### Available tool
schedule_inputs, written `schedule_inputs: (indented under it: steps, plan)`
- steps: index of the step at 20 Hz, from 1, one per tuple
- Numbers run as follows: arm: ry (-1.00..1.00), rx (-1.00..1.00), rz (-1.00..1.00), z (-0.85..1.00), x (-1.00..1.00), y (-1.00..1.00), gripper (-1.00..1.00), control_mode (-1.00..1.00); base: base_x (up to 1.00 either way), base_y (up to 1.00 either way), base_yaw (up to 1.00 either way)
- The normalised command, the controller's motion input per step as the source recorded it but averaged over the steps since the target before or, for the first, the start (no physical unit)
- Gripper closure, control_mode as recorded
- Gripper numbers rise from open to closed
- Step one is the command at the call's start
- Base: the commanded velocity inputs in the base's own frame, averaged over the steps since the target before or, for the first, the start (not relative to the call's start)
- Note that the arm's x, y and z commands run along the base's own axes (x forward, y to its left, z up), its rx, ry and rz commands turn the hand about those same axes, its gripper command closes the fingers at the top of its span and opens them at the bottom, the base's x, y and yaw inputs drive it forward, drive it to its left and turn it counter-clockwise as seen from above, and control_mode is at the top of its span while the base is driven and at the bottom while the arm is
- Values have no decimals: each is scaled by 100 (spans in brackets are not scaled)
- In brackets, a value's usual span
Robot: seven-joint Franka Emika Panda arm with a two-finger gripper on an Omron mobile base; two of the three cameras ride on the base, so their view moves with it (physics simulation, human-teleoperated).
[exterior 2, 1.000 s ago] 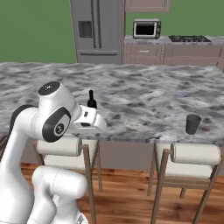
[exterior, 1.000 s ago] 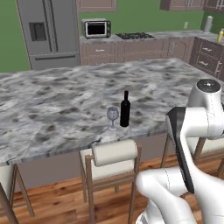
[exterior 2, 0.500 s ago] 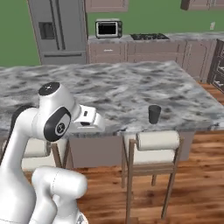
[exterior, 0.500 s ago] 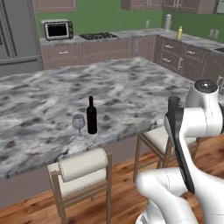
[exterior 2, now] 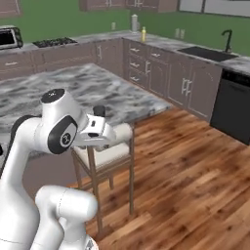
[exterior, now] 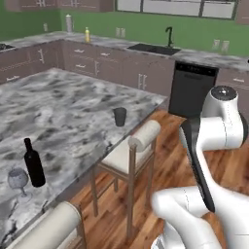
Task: There is a wine glass and glass cup on the dining counter. Place the wine bottle next to the wine glass and the juice bottle next to the glass cup.
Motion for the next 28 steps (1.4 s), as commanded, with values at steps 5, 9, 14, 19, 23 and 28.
schedule_inputs:
  steps: [5, 9, 14, 19, 23, 28]
  plan:
    - [0, 0, 0, 0, 0, 0, -100, 100, 7, -11, -75]
    - [0, 0, 0, 0, 0, 0, -100, 100, 56, -13, -23]
    - [0, 0, 0, 0, 0, 0, -100, 100, 80, -12, 0]
    - [0, 0, 0, 0, 0, 0, -100, 100, 88, -4, 0]
    - [0, 0, 0, 0, 0, 0, -100, 100, 90, -5, 0]
    - [0, 0, 0, 0, 0, 0, -100, 100, 93, -3, 0]
